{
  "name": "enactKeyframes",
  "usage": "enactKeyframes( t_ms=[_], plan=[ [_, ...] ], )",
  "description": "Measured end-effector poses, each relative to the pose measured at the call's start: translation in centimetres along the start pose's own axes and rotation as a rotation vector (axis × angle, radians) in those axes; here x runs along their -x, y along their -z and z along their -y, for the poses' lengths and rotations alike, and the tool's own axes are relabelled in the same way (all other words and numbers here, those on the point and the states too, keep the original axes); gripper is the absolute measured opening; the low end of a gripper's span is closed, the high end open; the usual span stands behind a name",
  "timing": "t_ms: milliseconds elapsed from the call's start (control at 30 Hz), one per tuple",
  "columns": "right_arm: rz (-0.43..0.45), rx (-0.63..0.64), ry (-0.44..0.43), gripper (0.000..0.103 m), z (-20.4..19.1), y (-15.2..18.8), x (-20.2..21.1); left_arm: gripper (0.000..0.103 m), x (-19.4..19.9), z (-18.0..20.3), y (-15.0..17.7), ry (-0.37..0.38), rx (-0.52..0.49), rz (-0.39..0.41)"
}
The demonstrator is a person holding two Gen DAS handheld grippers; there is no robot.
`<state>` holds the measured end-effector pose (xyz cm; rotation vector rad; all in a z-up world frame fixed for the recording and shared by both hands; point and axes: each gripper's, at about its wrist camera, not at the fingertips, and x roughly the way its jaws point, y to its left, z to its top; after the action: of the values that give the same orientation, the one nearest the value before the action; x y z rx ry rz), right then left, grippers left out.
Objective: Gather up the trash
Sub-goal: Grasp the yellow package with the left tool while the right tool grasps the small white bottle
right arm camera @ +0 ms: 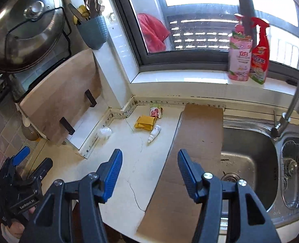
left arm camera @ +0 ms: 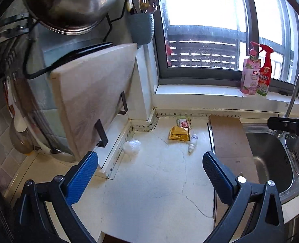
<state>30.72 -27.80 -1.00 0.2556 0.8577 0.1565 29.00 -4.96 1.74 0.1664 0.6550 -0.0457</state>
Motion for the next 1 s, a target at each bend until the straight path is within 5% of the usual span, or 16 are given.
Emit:
enactKeyframes(
  t_ms=[233, 500, 633, 800, 1000],
  plan=[
    [-0.163, -0.038, -0.023, 0.057, 2.2, -4.8, -14.3, 0.102, -11.2, 1.8, -3.2, 0.008, 0.036, -0.127],
    [-0.336, -0.091, -0.044, 0.054, 2.8, -4.6, -27.9, 0.102, -23.0, 1.2, -3.4, -0.041, 0.095, -0.273],
    [-0.361, -0.043, -0.001, 0.054, 1.7, -3.8, -31.1, 0.102, -26.5, 1.4, -3.0, -0.055, 0.092, -0.306],
    [-0.369, 0.022, 0.013, 0.027, 0.9, -3.4, -32.9, 0.102, -29.8, 1.6, -3.5, -0.024, 0.104, -0.327],
    [-0.359, -0.091, -0.078, 0.025, 3.5, -3.4, -31.7, 0.102, -34.6, 1.9, -3.9, 0.078, 0.179, -0.403]
  ],
)
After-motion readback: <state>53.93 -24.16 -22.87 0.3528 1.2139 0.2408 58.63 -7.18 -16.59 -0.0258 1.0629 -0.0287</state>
